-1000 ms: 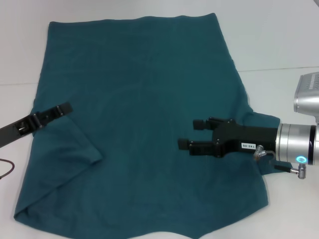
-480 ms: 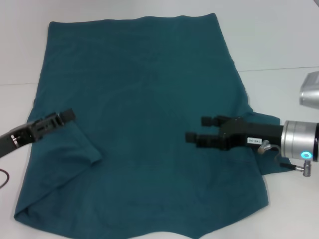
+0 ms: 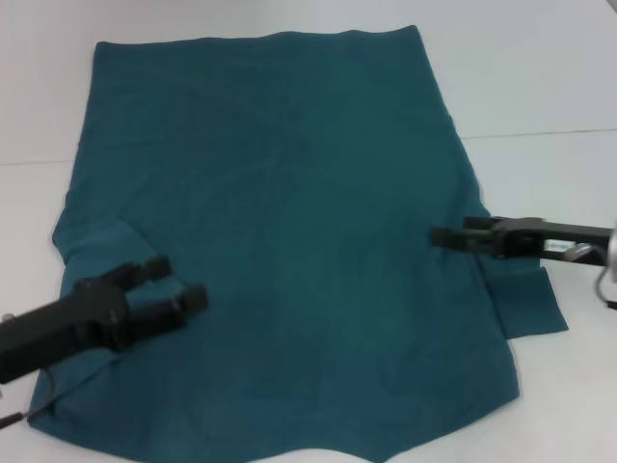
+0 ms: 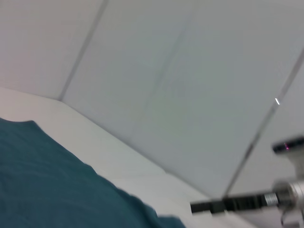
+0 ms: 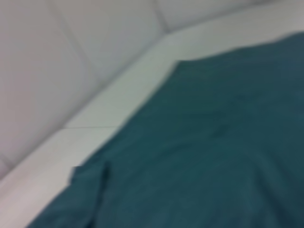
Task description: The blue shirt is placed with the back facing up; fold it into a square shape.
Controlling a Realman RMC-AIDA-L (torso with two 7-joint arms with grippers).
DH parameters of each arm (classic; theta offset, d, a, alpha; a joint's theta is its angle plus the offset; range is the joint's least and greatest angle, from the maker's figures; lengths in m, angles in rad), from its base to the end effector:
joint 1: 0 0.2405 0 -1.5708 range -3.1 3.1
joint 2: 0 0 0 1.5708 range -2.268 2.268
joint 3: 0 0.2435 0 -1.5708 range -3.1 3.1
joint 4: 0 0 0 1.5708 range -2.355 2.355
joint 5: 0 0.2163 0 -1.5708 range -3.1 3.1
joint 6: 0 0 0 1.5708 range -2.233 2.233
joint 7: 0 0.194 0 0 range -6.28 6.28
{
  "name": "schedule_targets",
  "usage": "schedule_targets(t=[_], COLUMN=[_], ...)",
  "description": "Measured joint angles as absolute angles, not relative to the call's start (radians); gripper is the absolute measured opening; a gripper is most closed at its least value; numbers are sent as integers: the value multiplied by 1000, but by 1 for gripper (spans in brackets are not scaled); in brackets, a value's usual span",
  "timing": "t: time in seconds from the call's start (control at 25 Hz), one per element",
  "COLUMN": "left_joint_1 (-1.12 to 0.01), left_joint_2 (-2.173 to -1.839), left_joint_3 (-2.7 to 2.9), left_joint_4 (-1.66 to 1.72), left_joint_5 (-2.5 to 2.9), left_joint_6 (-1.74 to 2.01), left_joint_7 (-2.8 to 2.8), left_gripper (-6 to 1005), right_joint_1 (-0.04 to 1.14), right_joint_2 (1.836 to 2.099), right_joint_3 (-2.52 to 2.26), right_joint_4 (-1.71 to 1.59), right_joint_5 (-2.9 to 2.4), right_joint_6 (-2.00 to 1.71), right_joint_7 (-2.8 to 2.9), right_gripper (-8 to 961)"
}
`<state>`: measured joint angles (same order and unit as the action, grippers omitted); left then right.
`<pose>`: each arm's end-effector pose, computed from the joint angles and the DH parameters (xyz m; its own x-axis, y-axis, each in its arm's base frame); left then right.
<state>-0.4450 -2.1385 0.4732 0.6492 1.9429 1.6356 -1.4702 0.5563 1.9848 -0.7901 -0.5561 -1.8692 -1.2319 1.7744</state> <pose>-0.2480 0.3300 -0.0195 0.5429 0.4350 0.7183 0.6660 -0.7441 -0.0528 0.2756 0.4021 -0.0125 0.5267 -0.6212 -0.5803 -0.8231 -0.5432 -0.1655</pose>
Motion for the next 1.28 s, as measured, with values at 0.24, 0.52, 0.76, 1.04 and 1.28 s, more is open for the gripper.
schedule_targets(t=[0.24, 0.52, 0.76, 1.04, 1.28], left_joint_1=[-453, -452, -454, -457, -460], left_joint_2=[-2148, -2160, -2160, -2160, -2160], left_joint_3=[563, 651, 655, 656, 657], left_joint_4=[653, 654, 652, 649, 650], left_joint_5=[1992, 1995, 1995, 1996, 2016], left_joint_6=[1567, 1559, 1556, 1555, 1555], left_joint_7=[-1401, -1334, -1336, -1338, -1339], left_gripper=[950, 950, 950, 950, 950], right_joint_1=[545, 505, 489, 496, 502], right_joint_2=[1916, 1896, 1893, 1912, 1923], right_joint_3=[-759, -700, -647, -655, -663], right_joint_4=[-560, -635, -645, -639, -636], right_joint_5=[-1978, -2136, -2166, -2168, -2168], right_joint_6=[-1224, -1261, -1311, -1262, -1237], right_joint_7=[1989, 2187, 2197, 2181, 2178], right_gripper=[930, 929, 928, 927, 926])
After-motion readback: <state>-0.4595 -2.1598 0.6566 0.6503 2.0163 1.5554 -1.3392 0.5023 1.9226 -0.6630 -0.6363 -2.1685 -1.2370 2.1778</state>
